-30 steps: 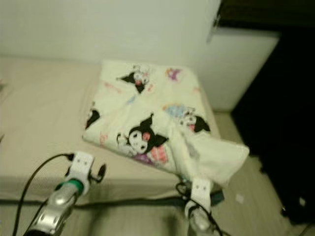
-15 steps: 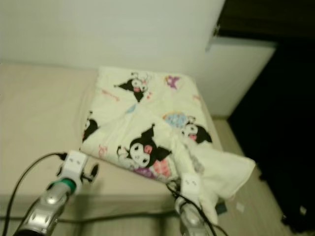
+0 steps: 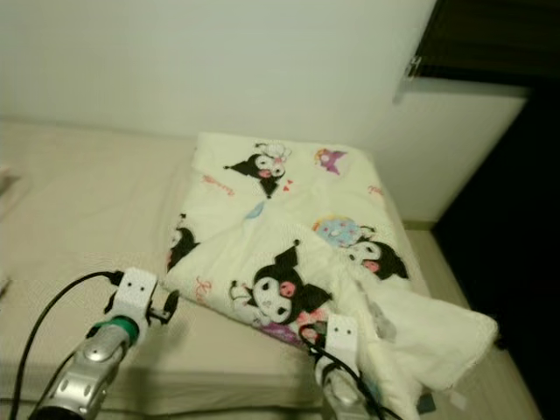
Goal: Clean up the room
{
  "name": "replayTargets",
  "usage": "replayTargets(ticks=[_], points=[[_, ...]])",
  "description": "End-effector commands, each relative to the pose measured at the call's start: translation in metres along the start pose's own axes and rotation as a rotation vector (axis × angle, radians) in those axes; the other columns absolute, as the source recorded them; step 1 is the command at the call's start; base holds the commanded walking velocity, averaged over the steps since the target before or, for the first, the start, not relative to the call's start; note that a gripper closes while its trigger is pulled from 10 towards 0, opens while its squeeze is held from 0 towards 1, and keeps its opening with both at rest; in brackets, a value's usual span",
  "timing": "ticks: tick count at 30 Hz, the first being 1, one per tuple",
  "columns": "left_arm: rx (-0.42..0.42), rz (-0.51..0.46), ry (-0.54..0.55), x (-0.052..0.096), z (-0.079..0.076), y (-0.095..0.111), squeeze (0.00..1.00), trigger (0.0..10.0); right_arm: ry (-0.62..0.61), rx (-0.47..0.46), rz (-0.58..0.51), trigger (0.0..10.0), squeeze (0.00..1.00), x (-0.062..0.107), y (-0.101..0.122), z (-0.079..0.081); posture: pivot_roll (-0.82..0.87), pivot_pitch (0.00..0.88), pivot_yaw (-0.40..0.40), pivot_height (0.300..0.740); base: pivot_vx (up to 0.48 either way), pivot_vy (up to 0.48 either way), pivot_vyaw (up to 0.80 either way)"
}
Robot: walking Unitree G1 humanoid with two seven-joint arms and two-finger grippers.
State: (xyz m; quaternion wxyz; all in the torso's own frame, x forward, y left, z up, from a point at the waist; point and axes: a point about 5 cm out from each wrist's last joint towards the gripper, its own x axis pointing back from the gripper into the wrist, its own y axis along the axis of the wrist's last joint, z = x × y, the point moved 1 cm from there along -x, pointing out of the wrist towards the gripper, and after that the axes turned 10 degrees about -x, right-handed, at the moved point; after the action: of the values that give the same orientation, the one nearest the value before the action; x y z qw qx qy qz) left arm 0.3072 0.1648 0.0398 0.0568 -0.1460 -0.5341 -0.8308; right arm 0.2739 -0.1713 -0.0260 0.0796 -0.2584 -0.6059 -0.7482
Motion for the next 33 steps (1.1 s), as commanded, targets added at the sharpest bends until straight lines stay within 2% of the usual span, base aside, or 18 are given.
replayTargets(ticks=[1,4,8,19,23,27,33], points=[[0.007,0.01,-0.028,0.0012,-0.0075,-0.0037,0.0,10.0,-0.03,-0.005,0.027,10.0,0.0,0.0019,-0.007,-0.0084,0.16,0.0,0.001,0.74,0.0,0.0,0.0],[0.018,0.001,-0.029,0.0013,-0.0084,-0.0028,0.0,10.0,-0.035,-0.009,0.029,10.0,0.0,0.0018,-0.007,-0.0088,0.16,0.0,0.001,0.74,0.0,0.0,0.0],[-0.015,0.017,-0.036,0.0012,-0.0116,-0.0045,0.0,10.0,-0.037,-0.014,0.021,10.0,0.0,0.0014,-0.0055,-0.0101,0.15,0.0,0.002,0.74,0.0,0.0,0.0],[-0.004,0.018,-0.019,-0.0002,-0.0104,-0.0032,0.0,10.0,-0.031,-0.011,0.008,10.0,0.0,0.0006,-0.0024,-0.01,0.15,0.0,-0.005,0.74,0.0,0.0,0.0],[-0.011,0.022,-0.015,-0.0001,-0.0089,-0.0043,0.0,10.0,-0.031,-0.011,0.008,10.0,0.0,0.0004,-0.002,-0.0101,0.15,0.0,-0.007,0.74,0.0,-0.429,0.0],[0.032,0.045,0.021,-0.0006,-0.0047,-0.0072,0.0,10.0,-0.03,-0.01,0.006,10.0,0.0,0.0003,-0.0015,-0.01,0.15,0.0,-0.007,0.74,0.0,-0.12,0.0],[0.028,0.044,0.015,-0.0012,-0.0054,-0.0068,0.0,10.0,-0.03,-0.009,-0.001,10.0,0.0,-0.0001,-0.0001,-0.01,0.15,0.0,-0.009,0.74,0.0,0.0,0.0]])
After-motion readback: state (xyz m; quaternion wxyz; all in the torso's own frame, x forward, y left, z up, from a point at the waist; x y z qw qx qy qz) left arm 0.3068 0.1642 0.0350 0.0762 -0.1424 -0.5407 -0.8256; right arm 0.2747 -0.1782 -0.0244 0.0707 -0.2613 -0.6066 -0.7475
